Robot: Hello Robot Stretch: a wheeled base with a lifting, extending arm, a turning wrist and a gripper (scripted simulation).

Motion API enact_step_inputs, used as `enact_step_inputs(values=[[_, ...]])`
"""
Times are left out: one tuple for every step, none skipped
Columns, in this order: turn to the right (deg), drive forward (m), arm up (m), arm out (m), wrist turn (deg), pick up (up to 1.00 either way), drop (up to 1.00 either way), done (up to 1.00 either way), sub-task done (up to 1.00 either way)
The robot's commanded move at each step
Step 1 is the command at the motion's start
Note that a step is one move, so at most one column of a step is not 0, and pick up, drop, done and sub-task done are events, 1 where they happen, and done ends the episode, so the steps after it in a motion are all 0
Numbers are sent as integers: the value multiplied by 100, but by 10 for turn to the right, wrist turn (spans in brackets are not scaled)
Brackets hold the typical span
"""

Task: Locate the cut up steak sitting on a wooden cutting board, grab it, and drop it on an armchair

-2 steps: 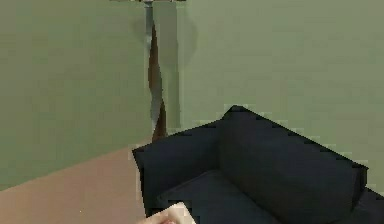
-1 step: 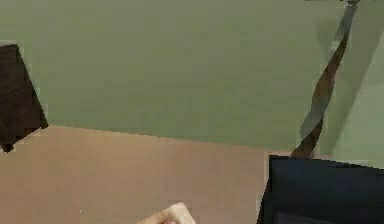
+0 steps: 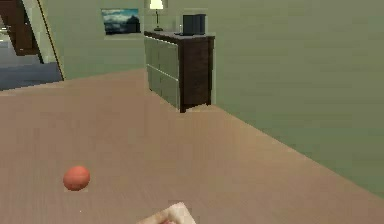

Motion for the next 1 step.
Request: enact_step_inputs(values=[[-120, 0, 0, 0, 0, 0, 0, 0, 0]])
